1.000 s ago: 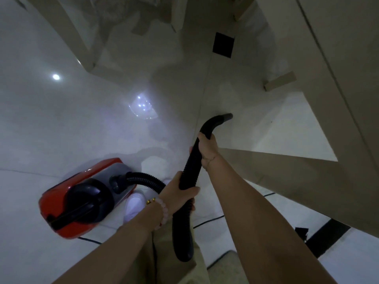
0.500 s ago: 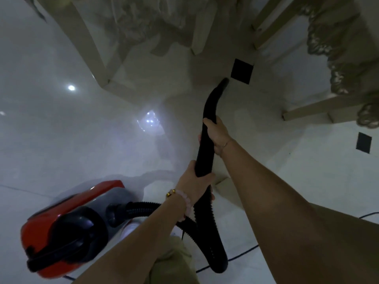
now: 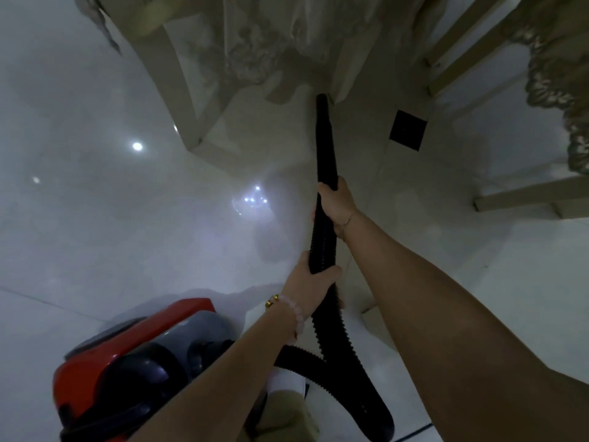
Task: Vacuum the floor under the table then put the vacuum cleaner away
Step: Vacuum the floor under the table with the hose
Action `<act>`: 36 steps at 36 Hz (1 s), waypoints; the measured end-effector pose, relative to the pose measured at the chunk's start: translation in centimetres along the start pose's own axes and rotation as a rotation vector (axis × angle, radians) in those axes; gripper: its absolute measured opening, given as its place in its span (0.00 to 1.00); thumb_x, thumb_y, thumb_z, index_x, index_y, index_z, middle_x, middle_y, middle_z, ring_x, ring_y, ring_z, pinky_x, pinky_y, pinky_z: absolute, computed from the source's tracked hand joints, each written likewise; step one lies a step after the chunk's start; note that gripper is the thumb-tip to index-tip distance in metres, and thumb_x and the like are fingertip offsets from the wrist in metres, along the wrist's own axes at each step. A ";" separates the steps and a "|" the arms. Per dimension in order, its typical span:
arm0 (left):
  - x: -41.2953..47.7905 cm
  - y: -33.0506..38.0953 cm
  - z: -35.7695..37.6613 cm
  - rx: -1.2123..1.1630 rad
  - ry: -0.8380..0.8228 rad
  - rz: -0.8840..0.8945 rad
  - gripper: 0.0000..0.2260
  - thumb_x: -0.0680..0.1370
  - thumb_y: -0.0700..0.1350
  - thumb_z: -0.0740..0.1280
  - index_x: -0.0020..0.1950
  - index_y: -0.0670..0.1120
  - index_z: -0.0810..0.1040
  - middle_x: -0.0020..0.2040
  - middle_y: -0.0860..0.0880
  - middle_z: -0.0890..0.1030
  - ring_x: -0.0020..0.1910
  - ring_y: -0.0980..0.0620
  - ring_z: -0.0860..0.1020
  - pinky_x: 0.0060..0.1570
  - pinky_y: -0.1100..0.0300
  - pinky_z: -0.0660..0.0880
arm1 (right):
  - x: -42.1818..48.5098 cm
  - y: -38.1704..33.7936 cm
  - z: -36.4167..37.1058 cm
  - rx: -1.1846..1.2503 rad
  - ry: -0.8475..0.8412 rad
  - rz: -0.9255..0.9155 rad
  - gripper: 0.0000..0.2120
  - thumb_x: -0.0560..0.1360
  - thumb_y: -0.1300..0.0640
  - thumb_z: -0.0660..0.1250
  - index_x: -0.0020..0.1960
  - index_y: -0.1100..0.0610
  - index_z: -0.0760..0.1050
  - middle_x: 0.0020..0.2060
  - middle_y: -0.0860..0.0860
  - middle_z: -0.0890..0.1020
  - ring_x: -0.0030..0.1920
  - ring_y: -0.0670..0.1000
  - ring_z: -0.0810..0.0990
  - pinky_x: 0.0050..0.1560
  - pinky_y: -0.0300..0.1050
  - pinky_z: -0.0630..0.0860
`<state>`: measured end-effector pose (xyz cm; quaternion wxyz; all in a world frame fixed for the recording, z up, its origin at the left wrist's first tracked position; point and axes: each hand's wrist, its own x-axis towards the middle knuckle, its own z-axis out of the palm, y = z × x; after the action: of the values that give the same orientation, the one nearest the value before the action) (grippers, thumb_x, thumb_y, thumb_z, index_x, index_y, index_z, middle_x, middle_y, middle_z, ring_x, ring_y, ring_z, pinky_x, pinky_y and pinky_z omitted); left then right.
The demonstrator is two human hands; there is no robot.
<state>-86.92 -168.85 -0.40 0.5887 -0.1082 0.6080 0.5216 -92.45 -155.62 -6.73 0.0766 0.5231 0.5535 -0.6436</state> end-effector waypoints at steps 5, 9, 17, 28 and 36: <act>0.7 1.5 -1.3 -0.002 -0.020 -0.001 0.06 0.74 0.45 0.66 0.46 0.51 0.70 0.47 0.43 0.76 0.46 0.43 0.75 0.56 0.41 0.75 | 1.6 -0.7 0.9 -0.046 0.065 -0.022 0.17 0.80 0.58 0.56 0.67 0.60 0.68 0.37 0.55 0.73 0.22 0.50 0.72 0.19 0.36 0.70; 0.9 1.8 -2.1 -0.024 -0.007 0.027 0.08 0.72 0.47 0.67 0.48 0.50 0.70 0.46 0.42 0.76 0.44 0.43 0.76 0.52 0.41 0.76 | 2.1 -1.4 1.9 -0.047 0.030 -0.015 0.15 0.80 0.57 0.56 0.66 0.58 0.68 0.37 0.54 0.72 0.26 0.52 0.71 0.21 0.38 0.73; 0.8 1.8 -3.8 -0.194 0.027 0.007 0.05 0.76 0.42 0.67 0.48 0.46 0.70 0.38 0.43 0.75 0.33 0.46 0.75 0.30 0.57 0.78 | 2.2 -2.2 4.8 -0.076 -0.066 0.019 0.16 0.80 0.58 0.57 0.67 0.57 0.67 0.46 0.57 0.74 0.31 0.53 0.72 0.20 0.37 0.73; -2.2 0.5 -5.6 -0.329 0.141 0.029 0.06 0.76 0.41 0.66 0.49 0.47 0.69 0.35 0.43 0.74 0.27 0.49 0.75 0.28 0.58 0.76 | -1.2 -2.7 10.3 -0.220 -0.261 -0.036 0.16 0.80 0.61 0.56 0.67 0.56 0.66 0.36 0.55 0.71 0.28 0.52 0.70 0.20 0.35 0.70; -3.5 0.7 -7.7 -0.417 0.160 0.064 0.07 0.77 0.39 0.65 0.50 0.46 0.69 0.33 0.43 0.73 0.23 0.51 0.74 0.27 0.58 0.76 | -2.7 -3.4 13.7 -0.337 -0.356 -0.047 0.19 0.79 0.60 0.56 0.70 0.54 0.65 0.39 0.55 0.72 0.31 0.52 0.72 0.34 0.48 0.74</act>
<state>-91.05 -176.09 1.03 0.4866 -0.2490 0.5350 0.6442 -101.64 -166.53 -4.79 0.2444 0.3682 0.6428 -0.6257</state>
